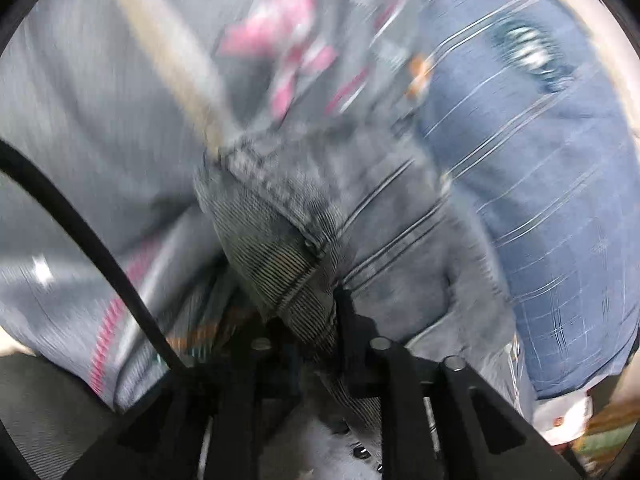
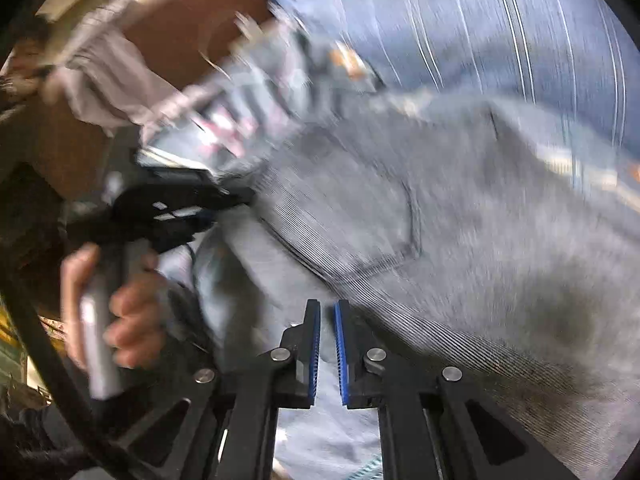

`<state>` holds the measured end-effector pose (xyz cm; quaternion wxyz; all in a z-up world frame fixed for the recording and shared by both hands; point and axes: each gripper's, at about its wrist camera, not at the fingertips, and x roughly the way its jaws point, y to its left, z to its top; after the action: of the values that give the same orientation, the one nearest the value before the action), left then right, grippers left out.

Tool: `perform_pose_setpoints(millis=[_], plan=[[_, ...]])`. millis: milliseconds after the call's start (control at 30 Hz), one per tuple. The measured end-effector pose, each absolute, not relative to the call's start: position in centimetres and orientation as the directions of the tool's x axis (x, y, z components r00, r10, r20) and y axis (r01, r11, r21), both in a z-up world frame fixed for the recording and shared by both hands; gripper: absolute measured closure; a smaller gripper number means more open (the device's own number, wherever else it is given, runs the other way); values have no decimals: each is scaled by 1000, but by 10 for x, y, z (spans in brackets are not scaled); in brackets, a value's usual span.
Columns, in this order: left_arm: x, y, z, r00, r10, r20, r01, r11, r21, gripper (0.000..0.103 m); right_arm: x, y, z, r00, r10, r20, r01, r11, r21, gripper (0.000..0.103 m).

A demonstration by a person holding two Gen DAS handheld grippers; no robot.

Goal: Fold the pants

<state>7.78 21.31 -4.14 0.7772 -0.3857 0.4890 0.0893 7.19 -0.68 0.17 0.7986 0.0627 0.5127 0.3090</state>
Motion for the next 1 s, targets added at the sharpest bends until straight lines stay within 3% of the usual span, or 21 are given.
perform_pose_setpoints(millis=[33,67,100,167,467,533,567,600,633,667,867,1000], plan=[[75,216,-44,515,-260,-817,-519,663,-539,82,76,-10,-9,256,552,-794,-391,810,437,93],[71,218,-42,525,-264,-809,-517,657,-549,73,80,-14,-13,239,568,-787,-368,804,468,93],[68,219,-38,536,-259,-804,-514,655,-554,52,81,-18,-12,237,587,-774,-357,794,493,93],[60,219,-26,567,-220,-793,-507,666,-547,31,82,-26,1,271,608,-747,-352,784,511,93],[48,173,2,643,-147,-751,-350,816,-460,31,71,-71,32,375,611,-698,-251,791,557,90],[46,151,7,652,-153,-743,-280,862,-423,31,62,-84,41,409,608,-680,-230,790,568,85],[45,138,9,649,-168,-742,-239,881,-409,31,56,-95,46,440,601,-667,-211,792,574,69],[42,133,12,646,-183,-741,-211,890,-404,31,50,-105,49,464,590,-661,-189,795,576,37],[42,117,12,639,-215,-738,-160,902,-402,30,44,-112,51,488,575,-657,-167,800,576,24],[37,108,13,630,-231,-741,-131,909,-396,30,36,-123,54,527,551,-647,-138,807,575,20],[29,36,16,596,-257,-761,40,956,-291,28,7,-195,67,657,443,-610,18,800,600,20],[15,6,17,579,-312,-753,110,945,-307,26,4,-236,65,708,376,-598,130,763,634,20]])
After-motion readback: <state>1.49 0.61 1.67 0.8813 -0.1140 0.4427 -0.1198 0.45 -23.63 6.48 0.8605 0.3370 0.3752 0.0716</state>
